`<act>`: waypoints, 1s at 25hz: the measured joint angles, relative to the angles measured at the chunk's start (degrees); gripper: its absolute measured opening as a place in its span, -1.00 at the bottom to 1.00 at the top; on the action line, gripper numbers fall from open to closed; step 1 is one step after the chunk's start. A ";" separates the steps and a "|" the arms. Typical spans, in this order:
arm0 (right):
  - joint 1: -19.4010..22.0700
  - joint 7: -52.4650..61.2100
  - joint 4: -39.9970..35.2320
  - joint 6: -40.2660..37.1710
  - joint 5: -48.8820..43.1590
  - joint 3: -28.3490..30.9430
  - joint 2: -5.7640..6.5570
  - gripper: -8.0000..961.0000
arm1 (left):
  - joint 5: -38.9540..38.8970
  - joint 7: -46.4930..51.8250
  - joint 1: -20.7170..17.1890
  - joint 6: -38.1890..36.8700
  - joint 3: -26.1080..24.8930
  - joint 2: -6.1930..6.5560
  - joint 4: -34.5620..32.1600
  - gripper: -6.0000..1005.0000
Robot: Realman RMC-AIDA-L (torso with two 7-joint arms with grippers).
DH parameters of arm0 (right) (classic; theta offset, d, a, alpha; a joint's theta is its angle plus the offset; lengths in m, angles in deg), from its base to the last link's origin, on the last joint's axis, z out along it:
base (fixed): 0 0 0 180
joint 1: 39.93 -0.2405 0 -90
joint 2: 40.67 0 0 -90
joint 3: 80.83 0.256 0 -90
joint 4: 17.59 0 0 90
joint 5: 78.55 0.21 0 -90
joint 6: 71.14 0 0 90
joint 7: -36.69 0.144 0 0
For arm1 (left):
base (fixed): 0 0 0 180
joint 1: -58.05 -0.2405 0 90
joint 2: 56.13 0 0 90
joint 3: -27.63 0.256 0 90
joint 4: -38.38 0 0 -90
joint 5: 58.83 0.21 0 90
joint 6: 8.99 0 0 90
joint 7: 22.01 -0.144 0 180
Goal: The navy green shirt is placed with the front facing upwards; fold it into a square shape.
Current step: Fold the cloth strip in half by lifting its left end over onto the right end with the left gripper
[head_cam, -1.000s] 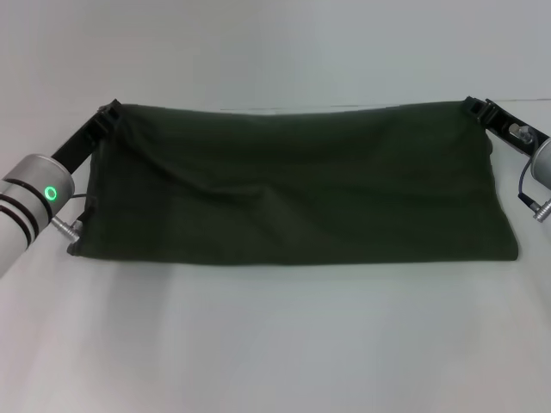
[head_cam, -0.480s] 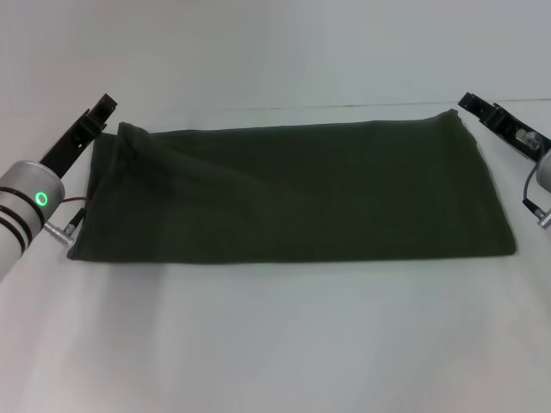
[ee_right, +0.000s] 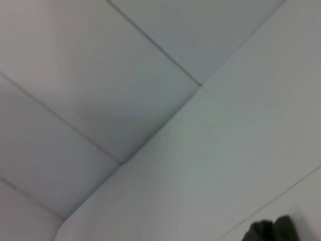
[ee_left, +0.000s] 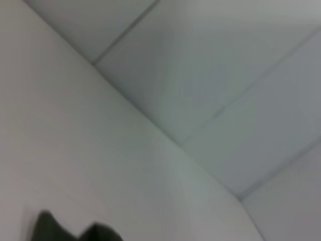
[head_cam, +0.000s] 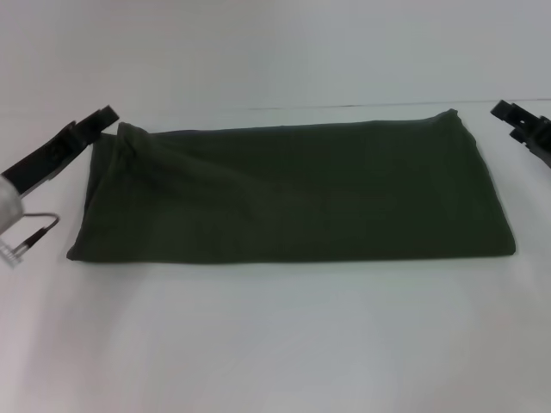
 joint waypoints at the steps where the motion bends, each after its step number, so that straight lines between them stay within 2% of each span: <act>1: 0.76 1.69 -0.45 -1.43 -0.03 -1.70 0.55 0.46 | 4.47 4.41 -0.82 -3.77 0.18 0.91 -2.48 0.04; 2: 1.56 3.78 -1.22 -3.10 -0.05 -4.00 1.26 0.46 | 4.47 4.41 -0.82 -3.77 0.18 0.91 -2.48 0.04; 5: 3.64 10.09 -4.29 -7.13 -1.17 -10.69 3.16 0.47 | 14.09 10.46 -1.50 -9.79 -0.39 2.81 -5.98 0.04; 7: 4.38 15.33 -6.41 -10.14 -4.34 -13.72 4.53 0.49 | 19.48 12.25 -1.57 -13.48 -0.76 3.61 -8.63 0.04; 9: 4.44 19.84 -7.87 -13.02 -8.73 -14.91 5.87 0.51 | 22.80 12.65 -1.66 -15.97 -1.01 4.31 -11.17 0.04; 12: 3.95 26.12 -9.92 -17.83 -16.98 -15.14 7.76 0.54 | 27.51 14.02 -1.46 -19.40 -1.01 5.74 -15.20 0.18; 16: 3.75 30.97 -12.96 -21.53 -24.71 -14.76 8.57 0.58 | 38.40 20.69 1.26 -20.51 -1.38 7.80 -16.80 0.42; 20: 4.00 32.86 -14.06 -23.87 -26.52 -14.50 9.00 0.62 | 46.43 24.98 4.29 -19.90 -0.50 8.81 -14.33 0.69; 23: 4.21 33.36 -14.05 -24.18 -26.61 -14.79 9.37 0.64 | 47.20 25.23 5.40 -18.81 -0.32 9.24 -12.15 0.69; 25: 4.27 33.58 -13.93 -24.27 -27.11 -14.81 9.42 0.77 | 47.25 25.16 5.81 -18.35 -0.27 9.28 -11.25 0.70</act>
